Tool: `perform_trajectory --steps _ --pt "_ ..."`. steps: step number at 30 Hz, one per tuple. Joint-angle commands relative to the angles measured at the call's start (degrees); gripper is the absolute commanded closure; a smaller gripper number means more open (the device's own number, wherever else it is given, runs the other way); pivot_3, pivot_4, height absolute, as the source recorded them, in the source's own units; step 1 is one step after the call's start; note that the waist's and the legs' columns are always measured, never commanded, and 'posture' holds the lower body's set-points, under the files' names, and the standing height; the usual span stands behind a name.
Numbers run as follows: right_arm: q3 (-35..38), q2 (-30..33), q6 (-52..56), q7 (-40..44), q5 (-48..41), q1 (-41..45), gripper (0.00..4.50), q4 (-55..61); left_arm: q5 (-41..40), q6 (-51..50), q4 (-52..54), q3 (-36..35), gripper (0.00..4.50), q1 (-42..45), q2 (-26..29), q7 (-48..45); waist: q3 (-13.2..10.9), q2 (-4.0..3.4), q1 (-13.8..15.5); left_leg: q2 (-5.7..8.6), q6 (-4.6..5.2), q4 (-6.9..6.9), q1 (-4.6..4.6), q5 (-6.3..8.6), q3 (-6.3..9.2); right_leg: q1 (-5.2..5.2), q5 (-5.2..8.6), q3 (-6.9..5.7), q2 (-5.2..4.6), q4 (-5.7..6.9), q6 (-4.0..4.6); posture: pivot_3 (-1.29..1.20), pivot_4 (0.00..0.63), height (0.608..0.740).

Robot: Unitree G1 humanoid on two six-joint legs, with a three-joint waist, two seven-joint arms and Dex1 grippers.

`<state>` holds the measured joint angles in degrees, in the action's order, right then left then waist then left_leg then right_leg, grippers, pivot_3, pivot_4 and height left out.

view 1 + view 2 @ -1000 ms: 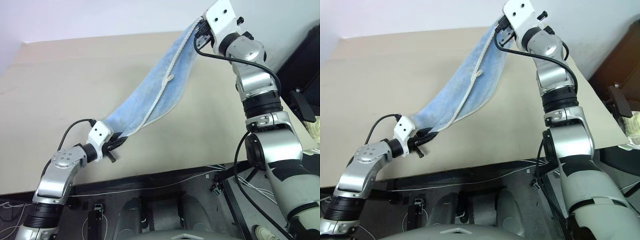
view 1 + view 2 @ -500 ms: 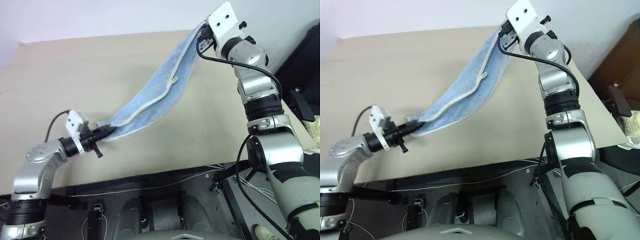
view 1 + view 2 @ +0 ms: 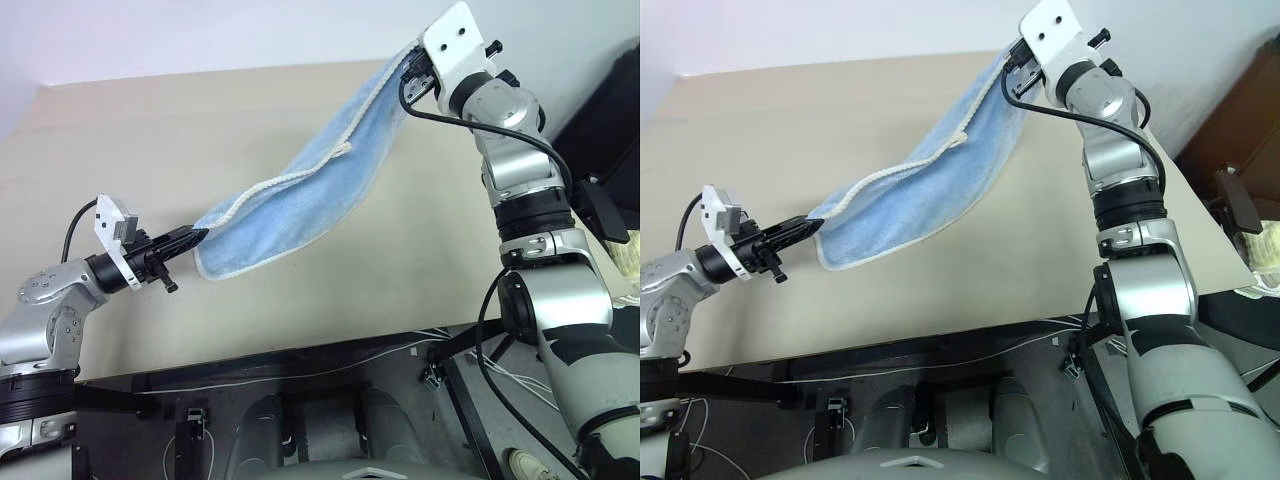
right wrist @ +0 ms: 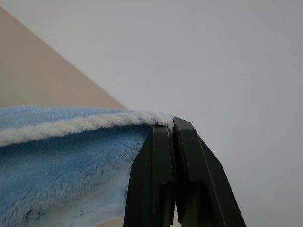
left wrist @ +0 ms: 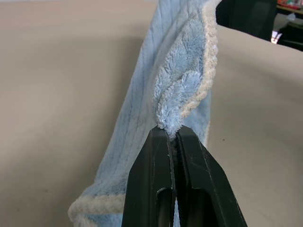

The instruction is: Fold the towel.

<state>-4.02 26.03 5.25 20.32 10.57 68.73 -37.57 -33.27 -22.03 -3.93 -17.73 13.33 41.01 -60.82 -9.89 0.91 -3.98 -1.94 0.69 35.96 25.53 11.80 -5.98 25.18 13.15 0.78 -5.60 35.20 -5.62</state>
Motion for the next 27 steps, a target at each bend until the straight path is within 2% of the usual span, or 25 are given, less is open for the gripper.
perform_trajectory --steps 1,10,13,17,23,27 --pt "0.7 1.3 -0.1 -0.7 0.3 0.9 4.5 1.4 0.0 1.9 0.7 -0.9 4.44 0.0 0.9 -0.9 0.0 0.0 0.0 0.0 0.0 0.0 0.0 0.0 0.0 0.0 0.0 0.0 0.01 0.0 0.0 0.0 0.15 0.74" --pt "0.3 1.6 0.1 -0.5 1.1 0.5 4.5 1.5 -1.8 1.7 -0.8 -1.9 4.44 2.8 -0.2 -0.7 0.0 0.0 0.0 0.01 0.0 0.02 0.0 0.0 -0.01 -0.01 -0.08 0.0 0.02 0.02 -0.14 0.0 0.15 0.74" --pt "0.6 2.1 -0.3 -0.5 1.0 1.0 4.5 0.2 -2.1 1.4 -4.6 -2.0 4.44 7.8 0.5 -0.4 0.0 0.01 0.2 0.02 0.0 0.05 0.01 -0.01 -0.01 -0.01 -0.08 -0.02 0.02 0.02 -0.15 0.0 0.15 0.74" --pt "1.3 3.0 -1.4 -1.0 0.6 2.6 4.5 -4.1 2.2 5.3 -17.0 -0.4 4.44 19.9 1.4 0.8 0.0 0.04 0.4 0.1 0.01 0.2 0.0 -0.01 0.03 -0.14 -0.08 -0.11 0.07 0.03 -0.17 0.0 0.15 0.74" --pt "0.8 4.8 -7.2 -3.4 1.7 9.5 4.5 -16.3 9.4 18.3 -49.8 0.1 4.44 47.5 2.0 4.5 -0.1 0.13 0.3 0.14 0.04 0.2 -0.02 -0.03 0.03 -0.19 -0.1 -0.13 0.14 0.01 -0.29 0.0 0.15 0.74" --pt "0.8 6.9 -11.5 -4.0 2.2 13.5 4.5 -21.5 13.4 23.9 -63.3 0.6 4.44 58.6 3.3 7.1 -0.2 0.2 -0.1 0.16 0.04 0.1 0.04 -0.02 -0.02 -0.13 -0.01 -0.12 0.14 -0.03 -0.55 0.0 0.15 0.74"
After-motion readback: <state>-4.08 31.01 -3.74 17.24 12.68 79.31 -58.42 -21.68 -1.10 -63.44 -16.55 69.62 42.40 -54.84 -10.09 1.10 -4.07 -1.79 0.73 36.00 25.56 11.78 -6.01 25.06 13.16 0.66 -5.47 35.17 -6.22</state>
